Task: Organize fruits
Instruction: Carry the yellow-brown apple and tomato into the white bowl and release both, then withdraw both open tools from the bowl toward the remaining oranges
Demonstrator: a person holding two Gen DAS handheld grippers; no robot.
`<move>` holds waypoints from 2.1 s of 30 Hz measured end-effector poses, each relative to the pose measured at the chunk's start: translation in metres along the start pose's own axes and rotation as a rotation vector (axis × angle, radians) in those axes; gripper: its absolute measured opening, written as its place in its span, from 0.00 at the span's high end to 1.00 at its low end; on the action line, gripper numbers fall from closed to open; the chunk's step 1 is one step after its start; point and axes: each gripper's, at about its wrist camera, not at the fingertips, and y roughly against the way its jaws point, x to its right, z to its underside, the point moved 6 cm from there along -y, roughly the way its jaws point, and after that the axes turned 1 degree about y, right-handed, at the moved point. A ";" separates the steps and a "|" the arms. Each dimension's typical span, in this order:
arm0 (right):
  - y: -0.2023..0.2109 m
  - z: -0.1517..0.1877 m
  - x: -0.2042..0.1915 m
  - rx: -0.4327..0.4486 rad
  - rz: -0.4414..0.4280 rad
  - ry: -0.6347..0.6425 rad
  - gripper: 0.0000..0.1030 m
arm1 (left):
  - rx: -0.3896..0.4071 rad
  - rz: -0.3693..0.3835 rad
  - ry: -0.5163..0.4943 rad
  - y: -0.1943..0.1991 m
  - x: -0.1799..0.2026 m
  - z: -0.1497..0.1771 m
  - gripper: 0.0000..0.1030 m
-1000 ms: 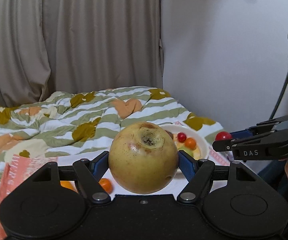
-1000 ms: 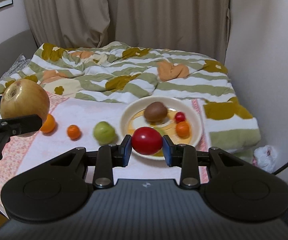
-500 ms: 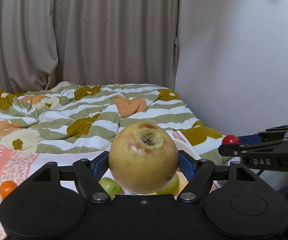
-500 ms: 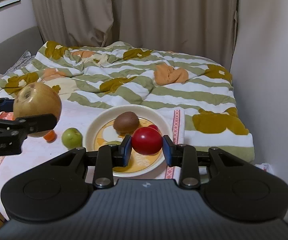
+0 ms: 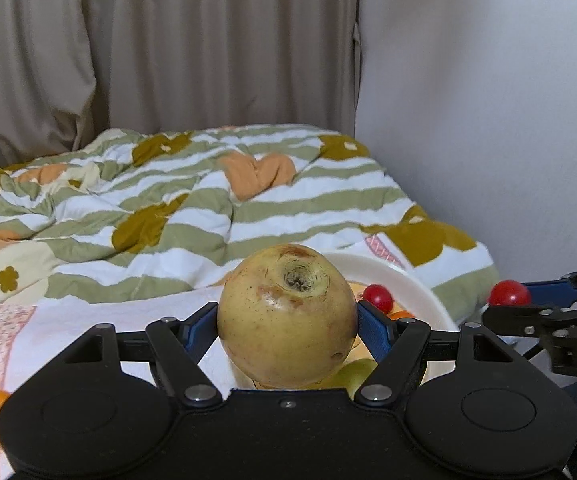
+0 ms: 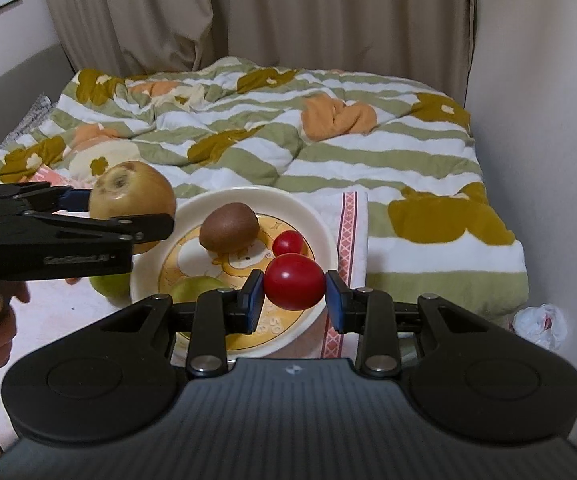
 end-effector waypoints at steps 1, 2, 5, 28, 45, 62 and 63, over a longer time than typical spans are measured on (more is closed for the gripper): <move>-0.003 0.000 0.000 -0.005 0.002 0.003 0.53 | -0.011 0.000 0.000 -0.006 0.001 0.001 0.25; -0.007 0.000 0.000 -0.011 0.002 0.004 0.53 | -0.023 0.002 0.000 -0.013 0.000 0.003 0.25; -0.019 0.001 0.001 -0.025 -0.003 -0.005 0.53 | -0.054 0.003 -0.007 -0.028 -0.001 0.008 0.25; -0.034 0.006 0.009 -0.055 -0.013 -0.050 0.53 | -0.050 -0.043 -0.026 -0.013 -0.007 0.002 0.00; -0.062 0.025 -0.021 -0.060 -0.126 0.202 0.53 | -0.029 -0.152 0.036 0.051 -0.022 0.022 0.00; -0.020 0.032 -0.020 0.071 -0.064 0.221 0.00 | -0.008 -0.192 0.031 0.089 -0.016 0.044 0.00; -0.015 0.032 -0.020 0.076 -0.061 0.216 0.00 | -0.003 -0.192 0.029 0.093 -0.014 0.045 0.00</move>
